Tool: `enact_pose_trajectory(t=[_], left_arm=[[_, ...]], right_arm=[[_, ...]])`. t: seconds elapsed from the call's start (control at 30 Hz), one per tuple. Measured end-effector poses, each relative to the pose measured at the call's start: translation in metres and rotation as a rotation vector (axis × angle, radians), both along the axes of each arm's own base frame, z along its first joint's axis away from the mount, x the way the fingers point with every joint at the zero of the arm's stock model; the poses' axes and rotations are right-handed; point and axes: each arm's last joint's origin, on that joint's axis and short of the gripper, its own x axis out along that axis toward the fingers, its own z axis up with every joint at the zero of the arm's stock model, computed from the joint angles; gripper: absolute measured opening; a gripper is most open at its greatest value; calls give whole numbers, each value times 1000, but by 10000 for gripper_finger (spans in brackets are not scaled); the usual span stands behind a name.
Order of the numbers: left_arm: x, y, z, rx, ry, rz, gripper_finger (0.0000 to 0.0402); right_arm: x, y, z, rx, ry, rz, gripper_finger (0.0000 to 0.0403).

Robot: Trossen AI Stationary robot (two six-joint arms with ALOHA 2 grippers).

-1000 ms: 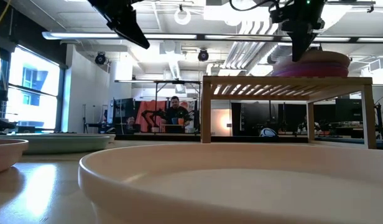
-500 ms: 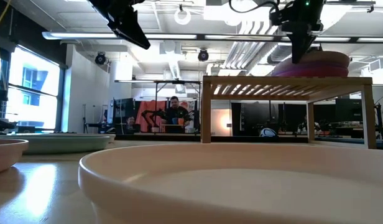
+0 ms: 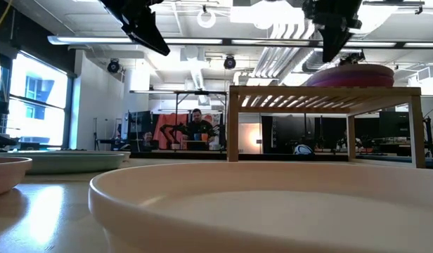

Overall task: Place and stack plates onto a shelf
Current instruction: Stack the green plate on top of the light orange plate on the shelf

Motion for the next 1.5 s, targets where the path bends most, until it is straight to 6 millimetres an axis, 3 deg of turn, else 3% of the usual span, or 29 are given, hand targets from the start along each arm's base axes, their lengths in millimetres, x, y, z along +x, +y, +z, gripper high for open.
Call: enact_pose_trajectory(t=[0.13, 0.3, 0.5, 0.97, 1.2, 1.5], left_arm=[[0, 0, 0, -5, 1, -6, 108], [-1, -1, -2, -15, 20, -12, 108], [-3, -1, -4, -54, 30, 17, 108], [-5, -4, -7, -113, 62, -40, 108], [-4, -5, -7, -140, 56, -57, 108], [-6, -8, -10, -298, 47, -42, 108]], right_arm=[[0, 2, 19, 33, -97, 6, 92], [1, 8, 40, 225, -257, 55, 92], [9, 32, 42, 423, -343, 154, 92], [31, 121, -12, 606, -308, 279, 91], [33, 152, -46, 674, -325, 298, 91], [29, 185, -90, 760, -370, 316, 91]])
